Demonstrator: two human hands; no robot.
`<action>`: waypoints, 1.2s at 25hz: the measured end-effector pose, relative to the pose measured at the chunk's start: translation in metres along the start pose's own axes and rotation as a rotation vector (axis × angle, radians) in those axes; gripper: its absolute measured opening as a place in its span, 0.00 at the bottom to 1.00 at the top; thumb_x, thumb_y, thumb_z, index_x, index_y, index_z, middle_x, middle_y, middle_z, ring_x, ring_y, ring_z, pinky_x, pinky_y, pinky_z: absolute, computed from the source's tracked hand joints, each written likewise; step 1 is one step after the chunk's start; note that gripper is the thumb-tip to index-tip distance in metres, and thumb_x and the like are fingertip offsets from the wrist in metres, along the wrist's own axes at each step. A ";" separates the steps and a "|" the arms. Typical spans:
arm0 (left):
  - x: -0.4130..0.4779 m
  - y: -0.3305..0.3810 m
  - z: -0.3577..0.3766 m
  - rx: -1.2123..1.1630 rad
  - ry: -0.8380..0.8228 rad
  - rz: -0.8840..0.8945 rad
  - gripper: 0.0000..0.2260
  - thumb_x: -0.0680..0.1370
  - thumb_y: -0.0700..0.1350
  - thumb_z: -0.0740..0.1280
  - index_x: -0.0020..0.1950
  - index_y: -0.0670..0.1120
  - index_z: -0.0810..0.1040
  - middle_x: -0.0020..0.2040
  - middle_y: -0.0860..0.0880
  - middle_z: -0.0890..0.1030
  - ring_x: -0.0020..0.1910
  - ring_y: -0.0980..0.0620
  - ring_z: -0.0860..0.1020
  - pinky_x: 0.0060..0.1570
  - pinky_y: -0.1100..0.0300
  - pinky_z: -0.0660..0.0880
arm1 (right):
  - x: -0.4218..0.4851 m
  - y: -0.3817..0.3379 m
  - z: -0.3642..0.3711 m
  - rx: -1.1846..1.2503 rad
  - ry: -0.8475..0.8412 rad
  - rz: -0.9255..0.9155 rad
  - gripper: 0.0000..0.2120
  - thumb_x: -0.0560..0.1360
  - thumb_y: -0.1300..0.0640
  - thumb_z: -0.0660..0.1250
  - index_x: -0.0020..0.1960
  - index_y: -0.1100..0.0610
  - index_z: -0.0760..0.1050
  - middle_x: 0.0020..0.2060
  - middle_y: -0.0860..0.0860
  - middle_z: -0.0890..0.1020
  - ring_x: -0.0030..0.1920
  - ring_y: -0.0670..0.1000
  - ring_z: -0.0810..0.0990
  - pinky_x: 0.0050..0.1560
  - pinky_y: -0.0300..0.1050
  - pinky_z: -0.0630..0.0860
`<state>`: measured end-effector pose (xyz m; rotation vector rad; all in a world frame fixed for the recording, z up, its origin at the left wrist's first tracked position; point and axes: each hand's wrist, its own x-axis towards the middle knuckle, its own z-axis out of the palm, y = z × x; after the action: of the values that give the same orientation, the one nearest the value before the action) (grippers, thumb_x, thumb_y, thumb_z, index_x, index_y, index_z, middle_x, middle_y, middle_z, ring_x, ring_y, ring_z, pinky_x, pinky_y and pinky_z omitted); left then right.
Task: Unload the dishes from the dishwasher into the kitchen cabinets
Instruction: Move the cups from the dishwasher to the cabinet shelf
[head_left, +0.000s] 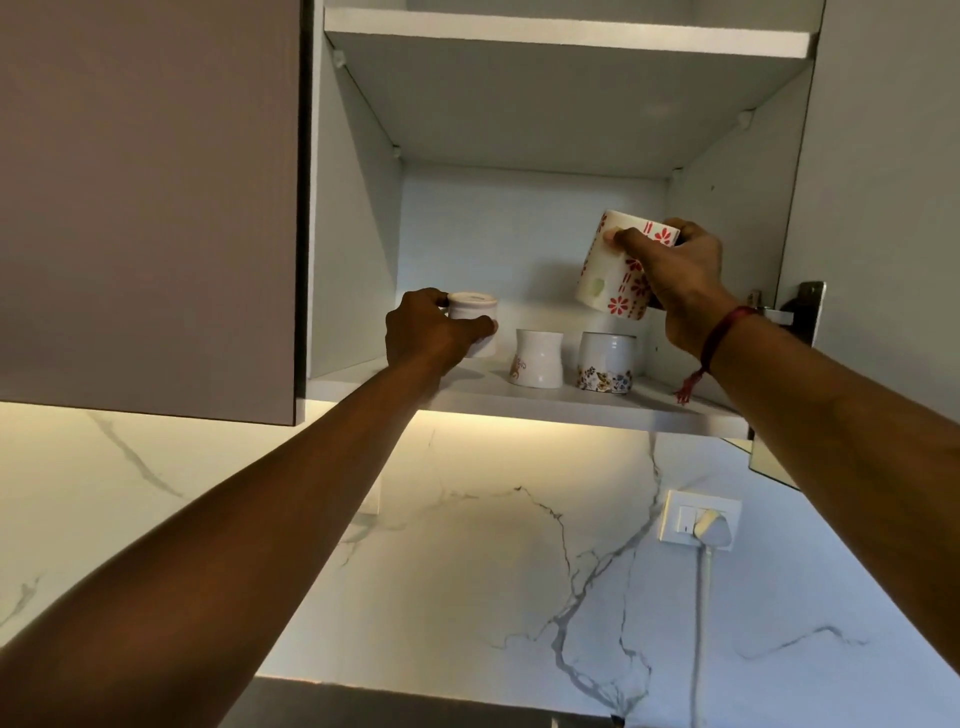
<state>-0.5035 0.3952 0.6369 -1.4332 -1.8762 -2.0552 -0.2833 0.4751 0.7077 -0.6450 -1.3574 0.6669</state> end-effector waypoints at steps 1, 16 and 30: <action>0.003 0.000 -0.001 0.003 -0.006 -0.005 0.25 0.62 0.52 0.81 0.55 0.46 0.80 0.54 0.47 0.81 0.52 0.48 0.79 0.55 0.55 0.77 | 0.008 0.005 0.003 -0.006 -0.005 0.014 0.29 0.64 0.49 0.78 0.62 0.55 0.73 0.49 0.50 0.83 0.48 0.49 0.83 0.50 0.52 0.82; 0.023 -0.011 0.007 0.075 -0.318 -0.077 0.22 0.65 0.47 0.80 0.54 0.40 0.80 0.47 0.49 0.77 0.48 0.52 0.74 0.47 0.62 0.73 | 0.045 0.051 0.018 -0.093 -0.109 0.234 0.27 0.67 0.55 0.78 0.62 0.58 0.73 0.47 0.53 0.81 0.44 0.51 0.81 0.42 0.52 0.80; 0.031 -0.019 0.014 0.060 -0.389 -0.118 0.20 0.64 0.47 0.81 0.50 0.40 0.80 0.50 0.45 0.81 0.49 0.47 0.80 0.53 0.57 0.78 | 0.044 0.070 0.013 -0.253 -0.256 0.365 0.21 0.66 0.62 0.78 0.55 0.66 0.77 0.39 0.57 0.81 0.33 0.52 0.80 0.25 0.40 0.77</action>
<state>-0.5242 0.4283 0.6386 -1.8589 -2.1845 -1.8484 -0.2967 0.5545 0.6849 -1.0551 -1.5933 0.9008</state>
